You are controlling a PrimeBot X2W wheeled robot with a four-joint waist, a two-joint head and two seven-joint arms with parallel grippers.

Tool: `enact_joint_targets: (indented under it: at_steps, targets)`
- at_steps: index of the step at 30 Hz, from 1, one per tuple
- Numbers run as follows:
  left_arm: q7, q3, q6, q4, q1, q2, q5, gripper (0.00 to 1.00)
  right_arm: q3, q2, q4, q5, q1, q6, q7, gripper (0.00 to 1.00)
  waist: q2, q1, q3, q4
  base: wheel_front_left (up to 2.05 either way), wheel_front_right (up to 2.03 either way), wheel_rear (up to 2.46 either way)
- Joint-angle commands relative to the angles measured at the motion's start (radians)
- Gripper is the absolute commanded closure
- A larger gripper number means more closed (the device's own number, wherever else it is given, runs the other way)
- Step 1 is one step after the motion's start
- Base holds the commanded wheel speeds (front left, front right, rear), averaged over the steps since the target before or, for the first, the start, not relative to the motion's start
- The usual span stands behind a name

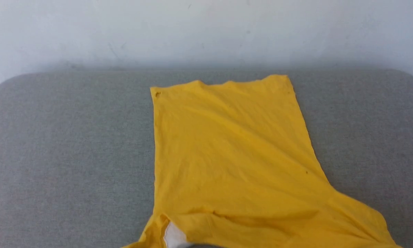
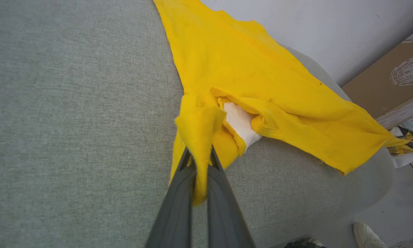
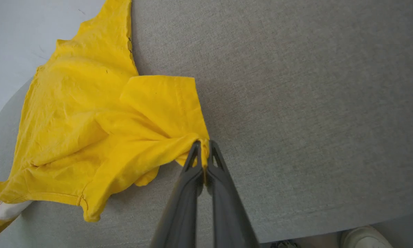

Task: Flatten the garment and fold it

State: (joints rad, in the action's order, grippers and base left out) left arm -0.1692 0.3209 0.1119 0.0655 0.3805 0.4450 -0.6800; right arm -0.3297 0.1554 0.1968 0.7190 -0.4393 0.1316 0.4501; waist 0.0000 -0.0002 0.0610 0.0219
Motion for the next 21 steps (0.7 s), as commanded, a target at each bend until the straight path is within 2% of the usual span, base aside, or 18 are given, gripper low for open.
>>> enact_joint_targets:
  at_steps: [1, 6, 12, 17, 21]
  targets:
    - [-0.010, -0.013, -0.014, 0.011, 0.025, 0.015, -0.002, 1.00, -0.029, -0.008, 0.011, 0.011, -0.032, -0.001, 0.009, 1.00, 0.0000, 0.0002, -0.018, 0.002, 0.00, 0.00, 0.00]
    - [-0.020, -0.019, -0.028, 0.040, 0.025, 0.016, 0.008, 1.00, -0.050, -0.023, 0.018, -0.006, -0.047, -0.001, 0.009, 1.00, 0.0000, 0.0002, -0.011, 0.008, 0.00, 0.00, 0.00]
    - [-0.015, 0.014, -0.029, 0.075, -0.059, -0.005, 0.046, 1.00, 0.026, -0.004, -0.011, -0.060, 0.010, -0.001, 0.000, 1.00, 0.0000, 0.0002, 0.009, 0.018, 0.00, 0.00, 0.00]
    - [0.012, 0.040, -0.031, 0.114, -0.129, -0.007, 0.083, 1.00, 0.101, 0.048, -0.092, -0.143, 0.066, -0.001, -0.018, 1.00, 0.0000, 0.0002, 0.040, 0.029, 0.00, 0.00, 0.00]
    - [0.038, 0.051, -0.043, 0.154, -0.159, -0.010, 0.095, 1.00, 0.151, 0.075, -0.206, -0.210, 0.118, -0.001, -0.037, 1.00, 0.0000, 0.0002, 0.066, 0.034, 0.00, 0.00, 0.00]
